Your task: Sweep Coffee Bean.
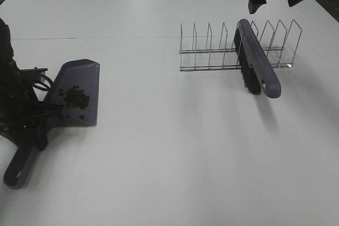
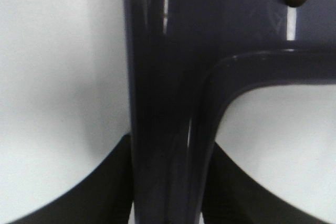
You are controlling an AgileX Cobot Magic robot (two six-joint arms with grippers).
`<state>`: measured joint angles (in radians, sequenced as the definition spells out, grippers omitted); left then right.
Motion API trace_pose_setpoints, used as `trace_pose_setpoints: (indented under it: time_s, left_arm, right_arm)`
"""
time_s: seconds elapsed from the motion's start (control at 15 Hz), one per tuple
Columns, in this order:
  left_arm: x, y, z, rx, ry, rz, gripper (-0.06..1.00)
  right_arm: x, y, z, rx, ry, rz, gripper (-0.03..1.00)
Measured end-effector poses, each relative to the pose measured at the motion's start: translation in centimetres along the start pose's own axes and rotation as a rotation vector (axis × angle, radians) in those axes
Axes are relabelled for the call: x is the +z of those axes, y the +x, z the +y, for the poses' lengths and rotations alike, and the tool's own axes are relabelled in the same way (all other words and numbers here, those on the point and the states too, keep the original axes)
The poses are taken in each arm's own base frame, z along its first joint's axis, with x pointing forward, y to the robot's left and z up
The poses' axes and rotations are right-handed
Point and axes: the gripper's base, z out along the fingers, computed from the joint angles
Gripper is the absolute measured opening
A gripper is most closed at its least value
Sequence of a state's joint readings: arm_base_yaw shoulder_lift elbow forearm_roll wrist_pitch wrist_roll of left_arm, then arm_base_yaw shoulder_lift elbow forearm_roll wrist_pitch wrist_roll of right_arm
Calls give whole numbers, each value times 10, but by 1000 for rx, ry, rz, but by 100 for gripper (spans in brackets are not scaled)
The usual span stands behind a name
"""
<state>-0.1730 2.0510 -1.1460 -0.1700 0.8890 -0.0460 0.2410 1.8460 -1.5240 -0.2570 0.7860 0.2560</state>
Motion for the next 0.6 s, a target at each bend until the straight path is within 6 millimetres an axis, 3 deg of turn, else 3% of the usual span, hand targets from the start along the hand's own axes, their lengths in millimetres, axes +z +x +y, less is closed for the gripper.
trace_pose_setpoints:
  time_s: [0.07,0.33,0.47,0.6]
  left_arm:
    - [0,-1,-1,-11,14,-10,37]
    - [-1,-2,-3,-25,33,-17,72]
    - [-6,2,-3,-13,22,0,77]
    - [-26,5,-3,-3,13,-41,77]
  right_arm:
    - [-6,1,1,-11,-25,8,68]
    - [-26,22,3,-16,-87,24,68]
    - [-44,57,-3,-29,-91,27,68]
    - [-65,84,-8,-23,-97,23,68]
